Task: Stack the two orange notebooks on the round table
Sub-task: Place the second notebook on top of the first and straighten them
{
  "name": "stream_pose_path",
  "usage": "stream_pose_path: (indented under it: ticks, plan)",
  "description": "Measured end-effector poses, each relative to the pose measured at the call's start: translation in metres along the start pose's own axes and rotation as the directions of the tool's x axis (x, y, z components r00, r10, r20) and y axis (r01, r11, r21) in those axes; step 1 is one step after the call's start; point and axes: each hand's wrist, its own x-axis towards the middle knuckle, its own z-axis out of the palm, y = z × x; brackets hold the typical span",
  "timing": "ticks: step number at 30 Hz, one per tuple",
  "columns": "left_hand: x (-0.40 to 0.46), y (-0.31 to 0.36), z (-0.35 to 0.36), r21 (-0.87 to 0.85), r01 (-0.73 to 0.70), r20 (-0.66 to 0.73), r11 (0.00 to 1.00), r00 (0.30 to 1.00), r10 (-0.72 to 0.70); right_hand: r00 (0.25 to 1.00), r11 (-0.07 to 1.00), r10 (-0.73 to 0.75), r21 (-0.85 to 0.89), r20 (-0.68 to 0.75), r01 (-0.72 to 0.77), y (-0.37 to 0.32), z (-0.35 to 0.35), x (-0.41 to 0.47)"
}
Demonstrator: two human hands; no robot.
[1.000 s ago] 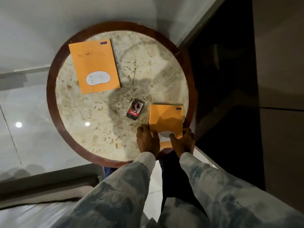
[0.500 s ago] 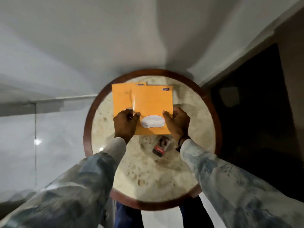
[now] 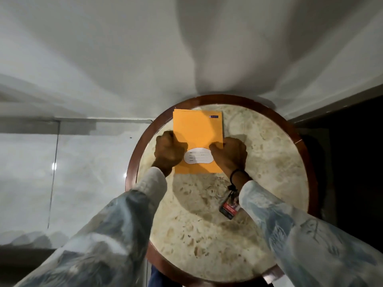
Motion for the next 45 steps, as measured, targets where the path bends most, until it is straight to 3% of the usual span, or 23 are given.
stream_pose_path:
  ticks: [3, 5, 8, 10, 12, 13, 16, 20, 23, 28, 31, 34, 37, 41, 45]
  plan:
    - [-0.002, -0.003, -0.012, -0.108, -0.148, 0.105, 0.983, 0.982, 0.159, 0.997, 0.979, 0.0, 0.203, 0.079, -0.016, -0.004, -0.012, 0.014]
    - [-0.005, -0.005, -0.015, -0.04, -0.346, 0.089, 0.937, 0.933, 0.348, 0.99, 0.929, -0.036, 0.37, 0.137, -0.018, -0.011, -0.022, 0.015]
    - [-0.011, -0.004, -0.013, 0.104, -0.586, -0.02, 0.803, 0.806, 0.591, 0.968, 0.873, -0.234, 0.417, -0.095, 0.252, -0.024, -0.034, 0.0]
    - [-0.019, -0.007, -0.01, 0.185, -0.645, -0.193, 0.742, 0.716, 0.671, 0.892, 0.813, -0.362, 0.378, -0.269, 0.444, -0.027, -0.037, -0.013]
    - [-0.032, -0.011, -0.006, 0.239, -0.641, -0.303, 0.73, 0.665, 0.683, 0.834, 0.78, -0.44, 0.32, -0.332, 0.538, -0.019, -0.035, -0.024]
    - [-0.037, -0.014, 0.0, 0.286, -0.624, -0.286, 0.727, 0.668, 0.686, 0.842, 0.794, -0.44, 0.303, -0.311, 0.527, -0.015, -0.034, -0.029]
    - [-0.041, -0.024, 0.007, 0.345, -0.555, -0.153, 0.757, 0.763, 0.628, 0.9, 0.863, -0.373, 0.272, -0.224, 0.426, 0.001, -0.03, -0.036]
    - [-0.03, -0.019, -0.001, 0.231, -0.57, -0.085, 0.789, 0.796, 0.599, 0.918, 0.886, -0.348, 0.254, -0.191, 0.389, 0.002, -0.036, -0.024]
    - [-0.021, -0.016, -0.001, 0.174, -0.47, -0.032, 0.866, 0.876, 0.482, 0.967, 0.959, -0.221, 0.153, -0.126, 0.239, -0.003, -0.036, -0.006]
    - [-0.011, -0.017, 0.013, 0.225, -0.258, -0.046, 0.939, 0.96, 0.275, 0.999, 0.998, -0.053, 0.036, -0.006, 0.053, -0.007, -0.019, 0.014]
    - [-0.009, -0.017, 0.018, 0.245, -0.255, -0.075, 0.935, 0.957, 0.28, 0.999, 0.999, -0.048, -0.021, -0.026, 0.048, -0.006, -0.012, 0.019]
    - [-0.017, -0.015, 0.024, 0.508, -0.284, -0.103, 0.813, 0.917, 0.385, 0.988, 0.996, -0.088, -0.005, -0.128, 0.088, 0.004, -0.019, 0.004]
    - [-0.03, -0.003, 0.034, 0.55, -0.348, -0.169, 0.759, 0.844, 0.51, 0.973, 0.999, -0.033, -0.001, -0.229, 0.034, 0.036, -0.03, -0.036]
    - [-0.024, 0.006, 0.06, 0.656, -0.477, 0.09, 0.585, 0.819, 0.567, 0.969, 0.981, 0.19, 0.003, -0.157, -0.192, 0.086, -0.031, -0.098]
    - [-0.012, -0.011, 0.079, 0.7, -0.478, 0.16, 0.531, 0.829, 0.536, 0.949, 0.956, 0.293, 0.061, -0.116, -0.287, 0.102, -0.017, -0.125]
